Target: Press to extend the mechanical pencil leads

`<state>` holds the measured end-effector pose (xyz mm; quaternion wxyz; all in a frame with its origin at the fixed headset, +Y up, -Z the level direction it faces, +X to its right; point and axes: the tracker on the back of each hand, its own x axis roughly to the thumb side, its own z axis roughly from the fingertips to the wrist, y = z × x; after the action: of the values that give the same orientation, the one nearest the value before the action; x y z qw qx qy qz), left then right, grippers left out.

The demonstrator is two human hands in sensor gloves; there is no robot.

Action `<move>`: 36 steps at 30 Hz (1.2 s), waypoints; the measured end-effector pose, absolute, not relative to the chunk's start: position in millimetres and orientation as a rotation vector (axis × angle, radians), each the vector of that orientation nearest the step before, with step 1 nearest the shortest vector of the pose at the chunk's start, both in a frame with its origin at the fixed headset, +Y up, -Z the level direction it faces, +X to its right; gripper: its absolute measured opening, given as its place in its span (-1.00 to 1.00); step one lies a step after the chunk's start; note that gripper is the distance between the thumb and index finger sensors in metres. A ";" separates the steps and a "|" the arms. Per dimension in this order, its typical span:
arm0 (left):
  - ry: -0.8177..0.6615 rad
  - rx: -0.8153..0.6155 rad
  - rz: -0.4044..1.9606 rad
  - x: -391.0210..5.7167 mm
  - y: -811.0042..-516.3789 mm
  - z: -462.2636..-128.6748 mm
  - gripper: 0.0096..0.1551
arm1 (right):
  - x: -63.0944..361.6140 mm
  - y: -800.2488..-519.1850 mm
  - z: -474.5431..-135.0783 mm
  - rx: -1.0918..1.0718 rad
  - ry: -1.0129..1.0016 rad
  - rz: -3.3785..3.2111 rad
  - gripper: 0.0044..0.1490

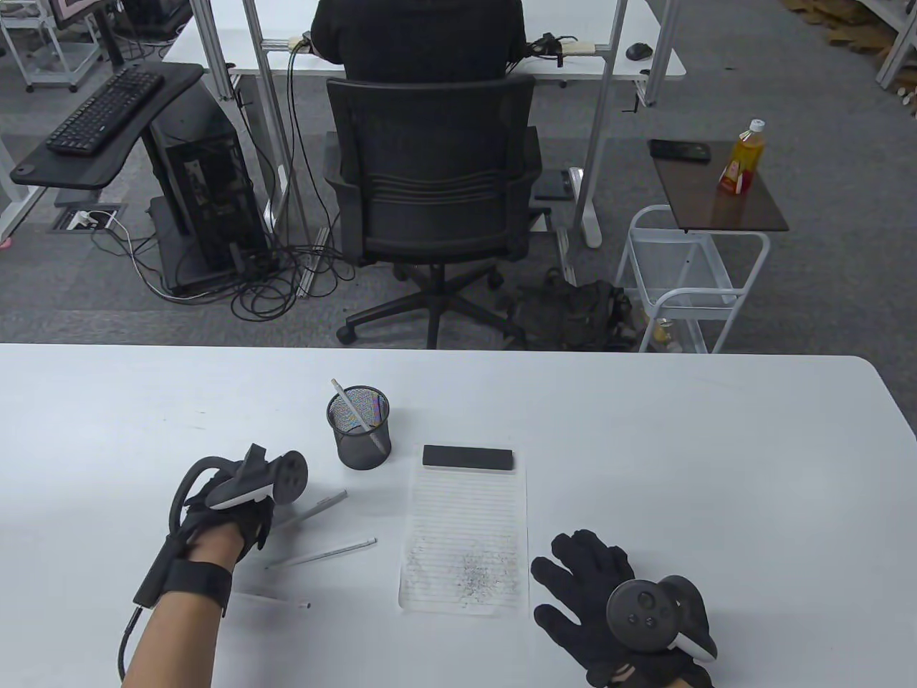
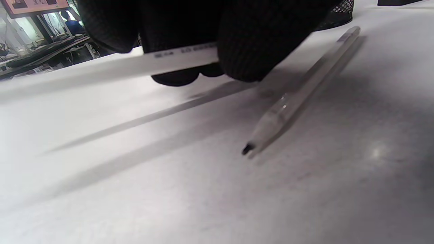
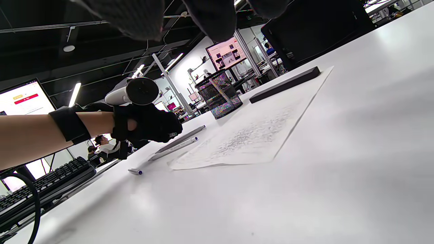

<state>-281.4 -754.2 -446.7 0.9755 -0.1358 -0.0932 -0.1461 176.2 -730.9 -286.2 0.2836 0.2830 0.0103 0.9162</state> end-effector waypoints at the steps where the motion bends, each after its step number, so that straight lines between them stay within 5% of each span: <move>1: -0.186 -0.270 -0.296 -281.7 -755.2 -447.2 -0.45 | 176.1 -731.0 -286.2 0.758 0.029 2.452 -0.16; 27: -0.216 -0.141 -0.323 -277.6 -761.9 -452.7 -0.61 | 176.0 -732.2 -287.4 0.752 0.051 2.459 -0.16; 36: -0.172 -0.146 -0.283 -286.2 -746.2 -458.2 -0.45 | 176.9 -731.9 -287.7 0.750 0.048 2.456 -0.16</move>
<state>-286.2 -746.2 -458.2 0.9837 -0.0727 -0.0854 -0.1405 176.9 -731.9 -287.7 0.2825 0.2801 0.0178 0.9173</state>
